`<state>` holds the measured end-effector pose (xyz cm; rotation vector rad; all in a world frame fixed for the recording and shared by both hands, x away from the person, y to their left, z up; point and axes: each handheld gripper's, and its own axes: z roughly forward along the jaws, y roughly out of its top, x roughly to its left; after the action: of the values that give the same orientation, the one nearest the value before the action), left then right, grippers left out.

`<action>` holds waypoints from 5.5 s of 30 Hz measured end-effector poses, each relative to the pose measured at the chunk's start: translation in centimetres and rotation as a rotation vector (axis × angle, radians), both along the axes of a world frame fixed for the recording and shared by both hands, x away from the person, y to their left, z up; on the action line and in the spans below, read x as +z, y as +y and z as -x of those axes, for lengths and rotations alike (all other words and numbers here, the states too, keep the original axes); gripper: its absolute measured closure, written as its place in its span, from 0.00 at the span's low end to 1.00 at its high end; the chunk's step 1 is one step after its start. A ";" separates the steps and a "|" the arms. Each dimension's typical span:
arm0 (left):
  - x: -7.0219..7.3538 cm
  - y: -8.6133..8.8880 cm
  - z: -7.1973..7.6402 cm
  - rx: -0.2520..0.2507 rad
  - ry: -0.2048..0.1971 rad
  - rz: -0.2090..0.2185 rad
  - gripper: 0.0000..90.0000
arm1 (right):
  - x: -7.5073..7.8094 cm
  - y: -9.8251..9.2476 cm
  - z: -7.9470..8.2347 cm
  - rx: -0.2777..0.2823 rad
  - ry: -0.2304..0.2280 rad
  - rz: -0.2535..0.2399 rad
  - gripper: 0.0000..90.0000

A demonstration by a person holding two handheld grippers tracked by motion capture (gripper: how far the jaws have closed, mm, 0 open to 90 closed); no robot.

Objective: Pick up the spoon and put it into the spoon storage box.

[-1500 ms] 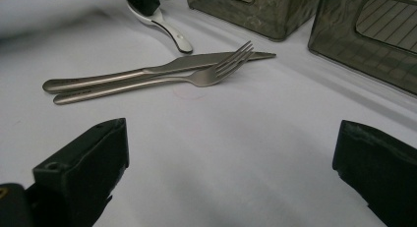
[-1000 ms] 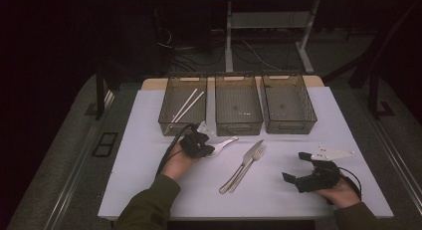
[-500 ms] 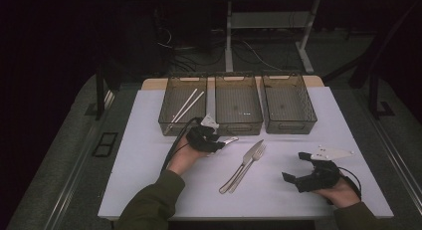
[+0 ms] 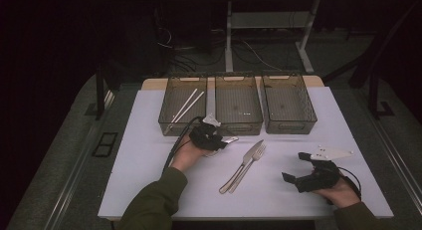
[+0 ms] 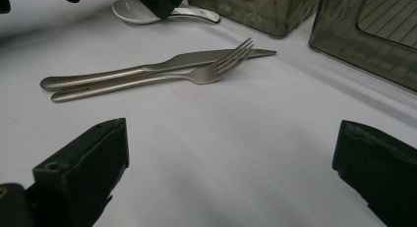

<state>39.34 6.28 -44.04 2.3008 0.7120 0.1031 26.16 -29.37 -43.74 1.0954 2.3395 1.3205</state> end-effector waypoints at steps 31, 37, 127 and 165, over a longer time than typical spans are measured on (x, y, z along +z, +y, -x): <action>0.3 -1.5 1.0 -0.060 -0.039 -0.108 0.79 | 0.0 0.0 0.0 0.001 0.000 0.000 0.01; 0.4 -1.8 1.1 -0.066 -0.047 -0.123 0.80 | 0.0 0.0 0.0 0.001 -0.001 -0.002 0.01; 11.5 -4.4 -6.2 -0.142 -0.104 0.050 0.95 | 0.1 -0.3 0.1 -0.002 -0.003 -0.022 0.01; 4.7 -7.5 -9.7 -0.079 -0.025 -0.157 0.94 | 0.2 -0.4 0.2 -0.002 -0.007 -0.029 0.01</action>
<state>49.03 -1.18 -39.30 2.4693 0.6188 0.1559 25.96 -29.79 -43.51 1.0997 2.3206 1.3590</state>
